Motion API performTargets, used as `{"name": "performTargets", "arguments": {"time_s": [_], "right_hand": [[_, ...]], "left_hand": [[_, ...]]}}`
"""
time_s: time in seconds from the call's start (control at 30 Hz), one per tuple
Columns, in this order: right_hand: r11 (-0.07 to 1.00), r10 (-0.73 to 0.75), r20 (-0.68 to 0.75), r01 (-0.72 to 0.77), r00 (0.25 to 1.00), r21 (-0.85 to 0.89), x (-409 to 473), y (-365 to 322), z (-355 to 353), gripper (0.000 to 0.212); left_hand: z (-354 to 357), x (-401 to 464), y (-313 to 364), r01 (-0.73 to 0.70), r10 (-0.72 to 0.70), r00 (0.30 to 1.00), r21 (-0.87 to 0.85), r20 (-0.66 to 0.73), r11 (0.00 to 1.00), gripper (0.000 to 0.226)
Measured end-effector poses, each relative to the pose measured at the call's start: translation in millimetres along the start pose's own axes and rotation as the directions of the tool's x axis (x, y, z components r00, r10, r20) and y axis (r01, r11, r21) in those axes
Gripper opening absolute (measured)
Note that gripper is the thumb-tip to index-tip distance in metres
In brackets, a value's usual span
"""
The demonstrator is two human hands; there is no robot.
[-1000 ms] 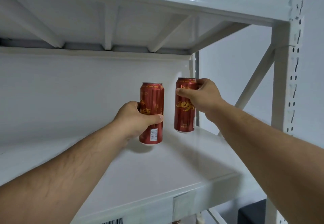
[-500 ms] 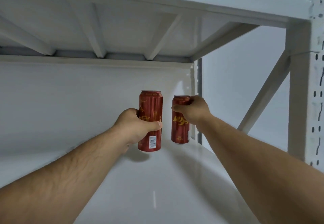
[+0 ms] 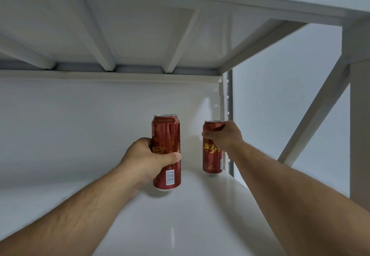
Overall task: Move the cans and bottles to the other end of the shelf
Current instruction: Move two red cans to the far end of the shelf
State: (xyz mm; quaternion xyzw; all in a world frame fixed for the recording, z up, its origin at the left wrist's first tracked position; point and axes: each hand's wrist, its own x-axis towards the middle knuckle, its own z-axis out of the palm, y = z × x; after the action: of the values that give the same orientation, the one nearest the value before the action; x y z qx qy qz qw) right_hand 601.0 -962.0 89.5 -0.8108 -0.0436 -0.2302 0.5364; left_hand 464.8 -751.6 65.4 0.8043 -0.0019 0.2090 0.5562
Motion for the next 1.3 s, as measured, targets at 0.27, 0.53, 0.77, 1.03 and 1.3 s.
{"name": "performTargets", "arguments": {"time_s": [0.27, 0.53, 0.77, 1.03, 1.3], "right_hand": [[1.0, 0.001, 0.009, -0.001, 1.0, -0.004, 6, 6, 9, 0.023], [1.0, -0.001, 0.031, 0.001, 1.0, 0.005, 7, 8, 12, 0.026], [0.999, 0.041, 0.116, -0.042, 0.992, 0.004, -4, 8, 6, 0.035], [0.979, 0.011, 0.178, 0.026, 0.984, -0.204, -45, -21, -27, 0.03], [0.927, 0.054, 0.293, 0.061, 0.954, -0.369, -83, -27, -45, 0.056]], "left_hand": [[-4, 5, -5, -0.003, 0.003, 1.0, 0.002, 0.003, 1.0, 0.035], [-2, 4, -8, 0.01, -0.01, 1.0, 0.01, 0.013, 1.0, 0.039], [1, 1, -10, 0.023, -0.023, 0.999, 0.017, 0.027, 1.0, 0.044], [9, -5, -7, 0.043, -0.044, 0.998, 0.029, 0.038, 0.999, 0.045], [22, -3, 24, -0.017, 0.014, 0.997, 0.042, 0.078, 0.999, 0.035]]}}
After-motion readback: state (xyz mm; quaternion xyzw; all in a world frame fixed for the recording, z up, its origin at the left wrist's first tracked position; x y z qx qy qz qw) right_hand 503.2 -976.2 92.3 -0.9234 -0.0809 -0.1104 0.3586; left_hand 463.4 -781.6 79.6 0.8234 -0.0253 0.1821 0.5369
